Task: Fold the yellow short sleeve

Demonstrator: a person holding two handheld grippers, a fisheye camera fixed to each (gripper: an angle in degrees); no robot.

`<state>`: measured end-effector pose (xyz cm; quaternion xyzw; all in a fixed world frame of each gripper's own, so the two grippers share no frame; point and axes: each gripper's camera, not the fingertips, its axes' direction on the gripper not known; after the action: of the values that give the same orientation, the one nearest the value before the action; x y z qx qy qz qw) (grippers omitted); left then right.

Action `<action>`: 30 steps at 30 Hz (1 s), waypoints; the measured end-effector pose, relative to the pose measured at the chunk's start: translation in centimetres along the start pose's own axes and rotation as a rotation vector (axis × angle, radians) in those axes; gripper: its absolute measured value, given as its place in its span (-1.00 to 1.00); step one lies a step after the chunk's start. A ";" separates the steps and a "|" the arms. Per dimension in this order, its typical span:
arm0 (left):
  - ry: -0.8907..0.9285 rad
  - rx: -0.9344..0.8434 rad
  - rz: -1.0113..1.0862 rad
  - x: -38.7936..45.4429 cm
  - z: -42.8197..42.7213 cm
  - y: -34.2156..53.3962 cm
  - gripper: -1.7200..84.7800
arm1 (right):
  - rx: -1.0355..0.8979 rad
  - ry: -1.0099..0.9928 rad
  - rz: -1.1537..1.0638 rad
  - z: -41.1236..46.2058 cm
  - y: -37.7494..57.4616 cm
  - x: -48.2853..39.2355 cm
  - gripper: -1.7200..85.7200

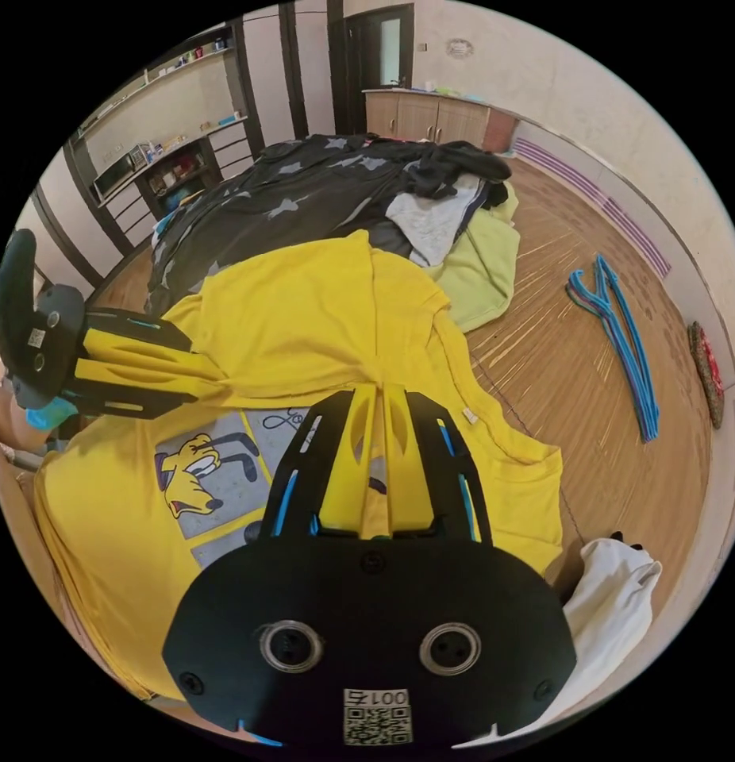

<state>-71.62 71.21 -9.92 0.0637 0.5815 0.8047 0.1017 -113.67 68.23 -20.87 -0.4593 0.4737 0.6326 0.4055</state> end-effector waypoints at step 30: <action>0.165 -0.019 0.185 -1.3 -13.3 16.1 -0.96 | 0.174 0.021 0.024 -21.9 32.7 -11.0 -0.90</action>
<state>-74.70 53.73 1.17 0.0497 0.5717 0.8187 -0.0204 -137.61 38.82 -5.61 -0.4234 0.5368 0.5887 0.4313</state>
